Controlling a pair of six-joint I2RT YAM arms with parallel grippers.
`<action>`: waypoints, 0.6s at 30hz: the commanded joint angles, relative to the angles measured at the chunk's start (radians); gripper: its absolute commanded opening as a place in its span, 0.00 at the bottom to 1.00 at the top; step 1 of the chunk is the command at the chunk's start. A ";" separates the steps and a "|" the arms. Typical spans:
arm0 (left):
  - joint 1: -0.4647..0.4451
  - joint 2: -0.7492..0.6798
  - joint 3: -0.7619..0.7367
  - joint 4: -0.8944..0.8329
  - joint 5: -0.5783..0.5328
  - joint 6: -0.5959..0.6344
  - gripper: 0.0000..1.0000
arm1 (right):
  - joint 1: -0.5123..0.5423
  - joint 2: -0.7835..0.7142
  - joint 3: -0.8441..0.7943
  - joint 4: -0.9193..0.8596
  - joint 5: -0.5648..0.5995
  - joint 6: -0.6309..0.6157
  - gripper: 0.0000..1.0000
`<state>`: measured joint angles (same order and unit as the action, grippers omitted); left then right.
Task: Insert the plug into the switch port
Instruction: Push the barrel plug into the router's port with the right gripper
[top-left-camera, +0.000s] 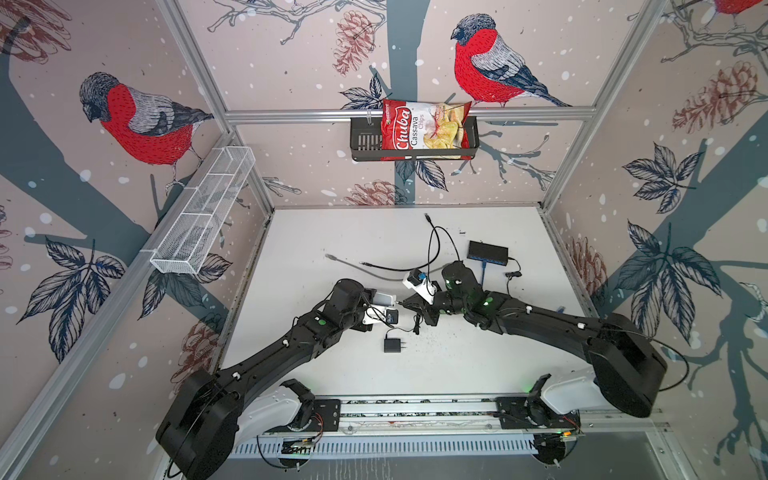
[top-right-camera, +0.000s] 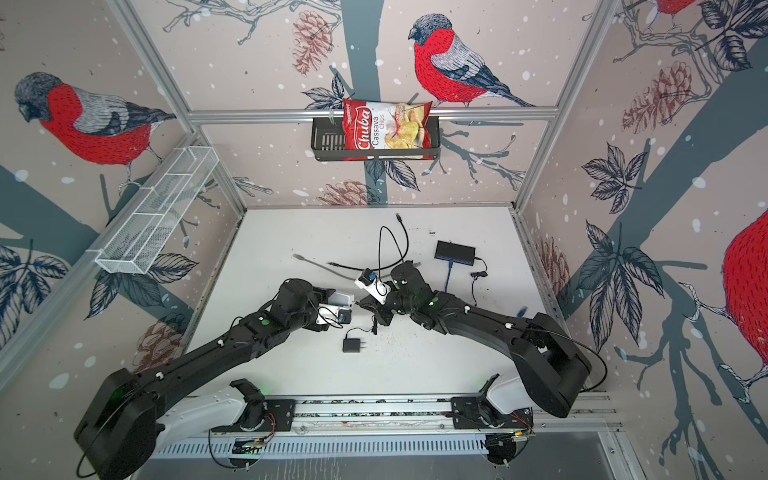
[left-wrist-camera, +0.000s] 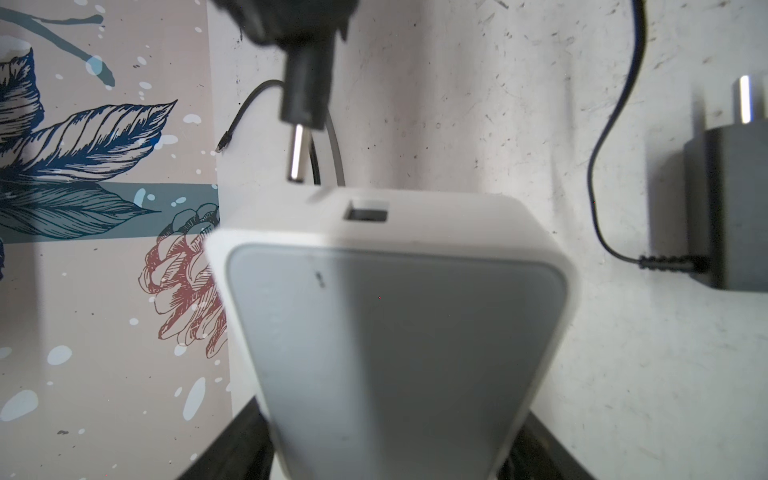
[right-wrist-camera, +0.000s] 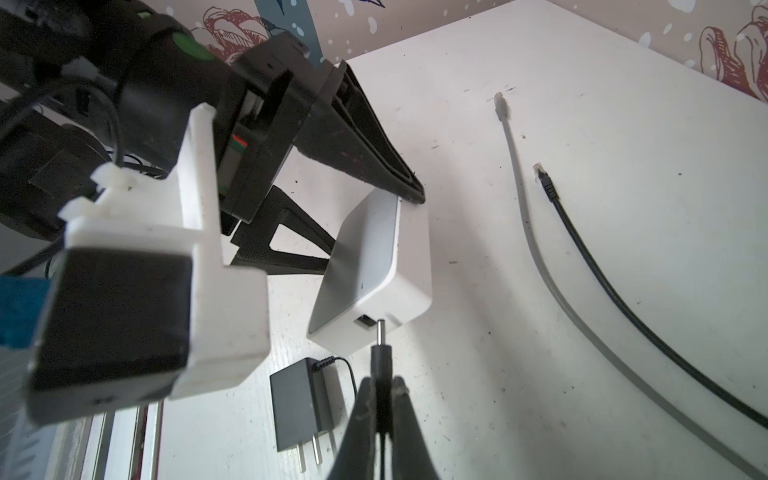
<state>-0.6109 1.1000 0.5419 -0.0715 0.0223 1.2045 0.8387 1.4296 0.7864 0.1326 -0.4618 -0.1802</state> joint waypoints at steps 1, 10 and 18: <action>-0.001 -0.005 -0.005 0.066 -0.002 0.015 0.50 | 0.002 0.003 0.008 -0.036 -0.048 -0.016 0.07; -0.001 -0.002 -0.007 0.065 -0.002 0.021 0.50 | 0.007 0.029 0.030 -0.051 -0.080 -0.019 0.07; -0.001 -0.008 -0.007 0.047 0.005 0.022 0.49 | 0.007 0.056 0.050 -0.055 -0.060 -0.018 0.07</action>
<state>-0.6109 1.0992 0.5365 -0.0578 0.0212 1.2289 0.8440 1.4796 0.8265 0.0742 -0.5255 -0.1856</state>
